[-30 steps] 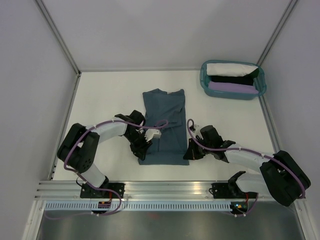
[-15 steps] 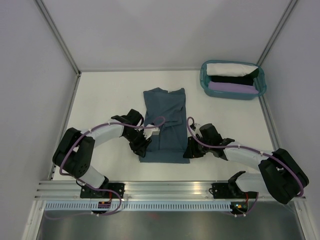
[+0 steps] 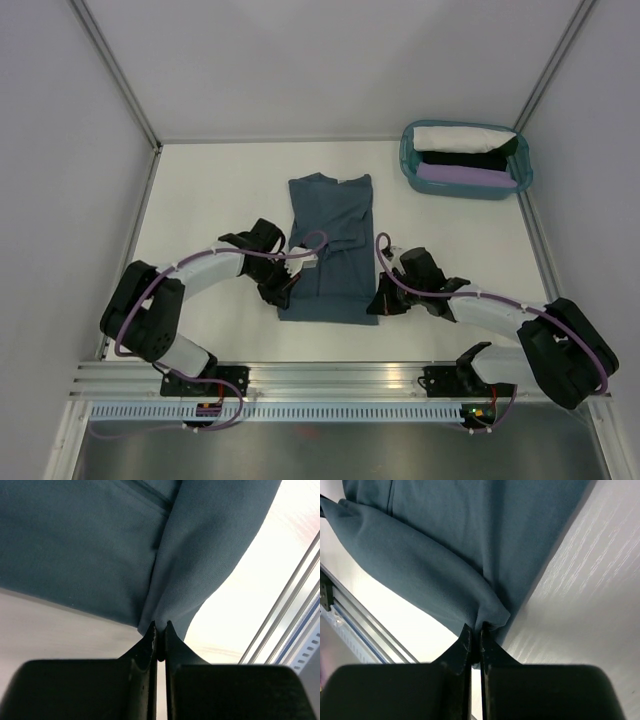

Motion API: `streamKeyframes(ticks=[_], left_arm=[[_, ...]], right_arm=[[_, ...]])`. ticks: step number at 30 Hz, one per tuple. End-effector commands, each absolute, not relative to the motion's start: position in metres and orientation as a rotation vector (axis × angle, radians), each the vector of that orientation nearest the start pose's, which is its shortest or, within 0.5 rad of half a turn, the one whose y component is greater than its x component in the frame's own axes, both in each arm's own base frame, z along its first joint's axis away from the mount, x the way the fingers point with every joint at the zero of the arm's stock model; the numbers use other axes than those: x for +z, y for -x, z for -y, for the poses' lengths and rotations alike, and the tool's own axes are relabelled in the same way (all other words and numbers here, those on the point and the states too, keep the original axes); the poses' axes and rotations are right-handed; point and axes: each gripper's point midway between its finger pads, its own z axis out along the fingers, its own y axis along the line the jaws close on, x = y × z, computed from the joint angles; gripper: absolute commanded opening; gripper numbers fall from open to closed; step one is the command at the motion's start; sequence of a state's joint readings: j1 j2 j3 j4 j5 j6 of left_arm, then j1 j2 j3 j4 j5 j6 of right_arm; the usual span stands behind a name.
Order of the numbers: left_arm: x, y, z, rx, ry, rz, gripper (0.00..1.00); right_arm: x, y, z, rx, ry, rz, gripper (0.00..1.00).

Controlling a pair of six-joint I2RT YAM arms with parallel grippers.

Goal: Roll the t-shirts
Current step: Roll the tshirt

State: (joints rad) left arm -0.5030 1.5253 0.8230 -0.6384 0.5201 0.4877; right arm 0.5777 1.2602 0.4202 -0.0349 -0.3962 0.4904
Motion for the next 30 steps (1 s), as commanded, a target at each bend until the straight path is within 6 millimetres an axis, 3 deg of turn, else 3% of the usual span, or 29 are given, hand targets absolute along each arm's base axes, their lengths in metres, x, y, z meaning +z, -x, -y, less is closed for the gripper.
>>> streamKeyframes(ticks=[1,6,9,12,14,19,25,30], left_arm=[[0.026,-0.191,0.168,-0.633,-1.41,-2.441,0.02],[0.033,-0.18,0.158,-0.599,-1.452,-2.39,0.02],[0.036,-0.181,0.162,-0.625,-1.449,-2.378,0.02],[0.024,-0.186,0.166,-0.652,-1.436,-2.456,0.03],[0.013,-0.188,0.166,-0.653,-1.427,-2.515,0.08],[0.011,-0.202,0.168,-0.609,-1.353,-2.537,0.25],[0.027,-0.229,0.156,-0.448,-1.197,-2.526,0.35],[0.065,-0.246,0.165,-0.476,-1.164,-2.374,0.36]], right_arm=[[0.025,-0.163,-0.218,1.01,0.221,-2.589,0.0],[0.042,-0.145,-0.222,1.164,0.104,-2.544,0.0],[0.048,-0.151,-0.222,1.154,0.081,-2.502,0.0],[0.044,-0.161,-0.222,1.105,0.099,-2.521,0.0],[0.032,-0.162,-0.222,1.085,0.094,-2.587,0.0],[0.017,-0.17,-0.221,1.053,0.067,-2.654,0.0],[0.02,-0.177,-0.215,1.028,0.015,-2.638,0.04],[0.023,-0.184,-0.213,1.016,0.008,-2.661,0.04]])
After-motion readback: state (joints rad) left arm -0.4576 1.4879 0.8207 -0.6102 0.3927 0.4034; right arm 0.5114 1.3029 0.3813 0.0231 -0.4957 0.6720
